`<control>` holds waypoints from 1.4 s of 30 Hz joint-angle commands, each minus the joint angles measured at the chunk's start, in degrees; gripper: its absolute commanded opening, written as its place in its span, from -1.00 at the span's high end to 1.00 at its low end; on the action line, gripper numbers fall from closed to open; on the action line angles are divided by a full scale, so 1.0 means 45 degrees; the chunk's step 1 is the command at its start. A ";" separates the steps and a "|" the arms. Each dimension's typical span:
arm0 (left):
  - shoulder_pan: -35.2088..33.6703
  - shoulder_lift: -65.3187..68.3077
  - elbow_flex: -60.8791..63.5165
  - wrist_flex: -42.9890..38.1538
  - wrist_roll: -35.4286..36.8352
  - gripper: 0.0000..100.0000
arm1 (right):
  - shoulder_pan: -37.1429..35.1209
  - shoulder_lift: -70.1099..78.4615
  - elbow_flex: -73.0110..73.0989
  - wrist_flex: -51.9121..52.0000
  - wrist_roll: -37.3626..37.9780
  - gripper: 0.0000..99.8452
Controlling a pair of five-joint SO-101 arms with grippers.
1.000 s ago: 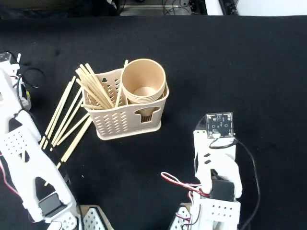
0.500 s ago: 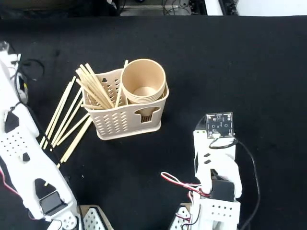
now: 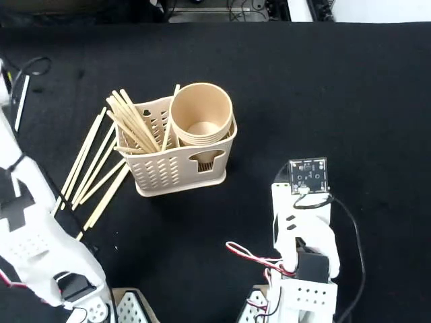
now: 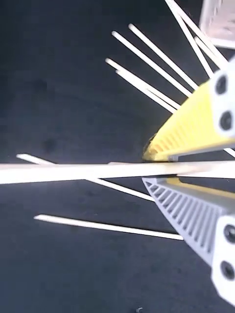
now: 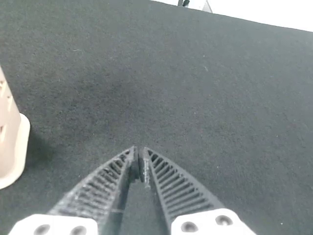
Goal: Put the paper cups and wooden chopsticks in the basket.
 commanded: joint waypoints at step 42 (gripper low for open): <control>0.5753 -2.0825 1.7631 -1.1761 0.3184 0.94 | -0.0059 -0.0830 -0.0049 -0.0137 0.0000 0.96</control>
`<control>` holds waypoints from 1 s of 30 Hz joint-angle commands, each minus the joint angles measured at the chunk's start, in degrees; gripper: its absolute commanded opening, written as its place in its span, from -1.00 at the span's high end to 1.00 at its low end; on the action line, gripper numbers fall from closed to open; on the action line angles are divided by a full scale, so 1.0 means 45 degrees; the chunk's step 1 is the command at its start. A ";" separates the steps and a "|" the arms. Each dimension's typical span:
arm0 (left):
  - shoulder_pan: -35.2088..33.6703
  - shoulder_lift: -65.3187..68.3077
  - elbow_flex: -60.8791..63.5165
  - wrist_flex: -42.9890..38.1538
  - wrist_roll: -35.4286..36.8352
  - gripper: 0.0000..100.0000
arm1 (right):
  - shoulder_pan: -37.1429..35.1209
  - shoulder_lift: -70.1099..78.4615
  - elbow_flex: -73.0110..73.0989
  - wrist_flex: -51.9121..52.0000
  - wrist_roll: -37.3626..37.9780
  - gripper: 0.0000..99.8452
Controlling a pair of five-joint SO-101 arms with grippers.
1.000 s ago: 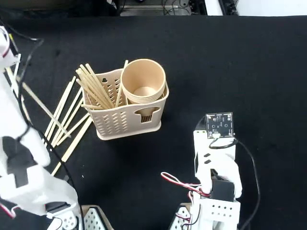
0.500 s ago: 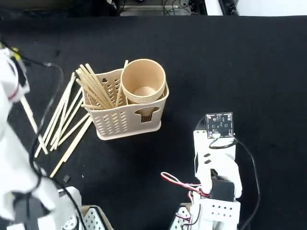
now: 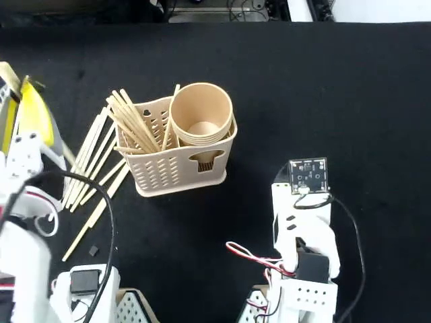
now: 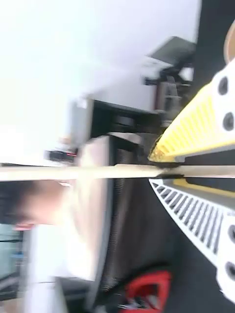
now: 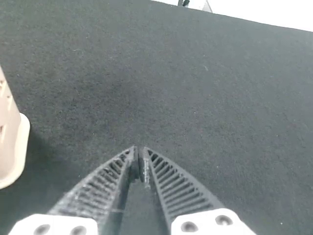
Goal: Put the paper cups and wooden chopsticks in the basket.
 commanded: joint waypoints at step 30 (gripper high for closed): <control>0.2530 -0.1485 0.8430 -0.8791 0.1602 0.94 | -0.0059 -0.0830 -0.0049 -0.0137 0.0000 0.96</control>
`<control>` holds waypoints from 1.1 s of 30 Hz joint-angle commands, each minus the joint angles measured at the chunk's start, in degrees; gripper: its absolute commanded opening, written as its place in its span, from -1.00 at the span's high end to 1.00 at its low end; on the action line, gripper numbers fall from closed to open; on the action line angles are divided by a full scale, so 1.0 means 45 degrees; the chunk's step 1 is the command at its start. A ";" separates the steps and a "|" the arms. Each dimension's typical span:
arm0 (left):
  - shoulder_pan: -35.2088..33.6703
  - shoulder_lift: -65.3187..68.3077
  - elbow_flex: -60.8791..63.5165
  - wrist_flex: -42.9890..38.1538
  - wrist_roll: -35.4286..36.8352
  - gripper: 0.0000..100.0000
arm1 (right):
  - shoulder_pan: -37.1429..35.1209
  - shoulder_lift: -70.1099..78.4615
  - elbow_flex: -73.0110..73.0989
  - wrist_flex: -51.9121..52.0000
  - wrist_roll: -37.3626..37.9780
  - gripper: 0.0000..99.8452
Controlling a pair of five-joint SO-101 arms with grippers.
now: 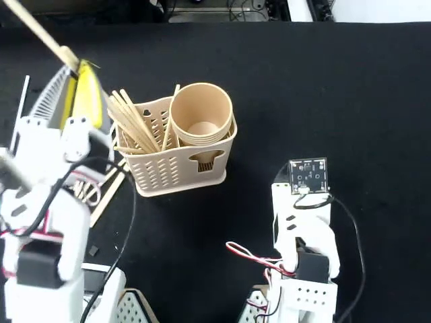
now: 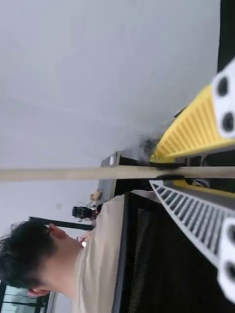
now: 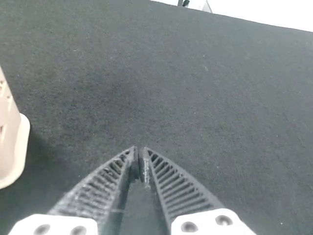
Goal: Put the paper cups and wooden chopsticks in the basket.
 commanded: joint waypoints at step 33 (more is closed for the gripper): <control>-0.6046 0.0801 -0.2784 0.5763 0.0606 0.62 | -0.0059 -0.0830 -0.0049 -0.0176 0.0020 0.96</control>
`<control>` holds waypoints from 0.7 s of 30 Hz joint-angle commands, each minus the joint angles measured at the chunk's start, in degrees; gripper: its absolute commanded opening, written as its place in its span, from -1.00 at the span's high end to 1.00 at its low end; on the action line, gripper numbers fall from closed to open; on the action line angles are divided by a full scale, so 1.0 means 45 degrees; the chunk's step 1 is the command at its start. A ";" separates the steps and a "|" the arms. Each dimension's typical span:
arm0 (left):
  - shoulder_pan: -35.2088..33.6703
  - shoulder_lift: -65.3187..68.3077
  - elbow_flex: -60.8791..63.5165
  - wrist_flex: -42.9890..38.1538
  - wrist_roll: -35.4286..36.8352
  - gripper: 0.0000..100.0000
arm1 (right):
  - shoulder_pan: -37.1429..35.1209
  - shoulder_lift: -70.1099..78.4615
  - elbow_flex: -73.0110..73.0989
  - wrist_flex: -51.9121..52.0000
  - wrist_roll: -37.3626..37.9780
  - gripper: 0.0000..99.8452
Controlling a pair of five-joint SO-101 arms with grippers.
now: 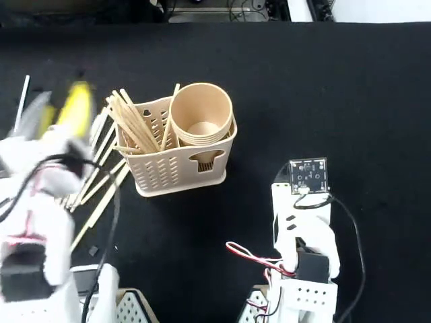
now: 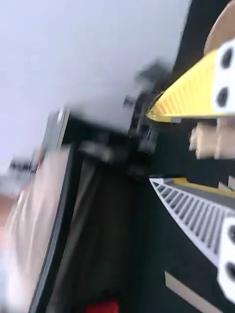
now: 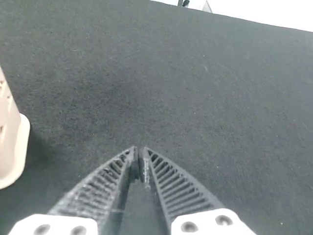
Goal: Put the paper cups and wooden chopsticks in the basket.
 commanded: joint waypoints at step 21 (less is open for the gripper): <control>-0.2256 1.6547 -0.4190 0.0234 -0.7326 0.62 | -0.0059 -0.0830 -0.0049 -0.0156 0.0020 0.96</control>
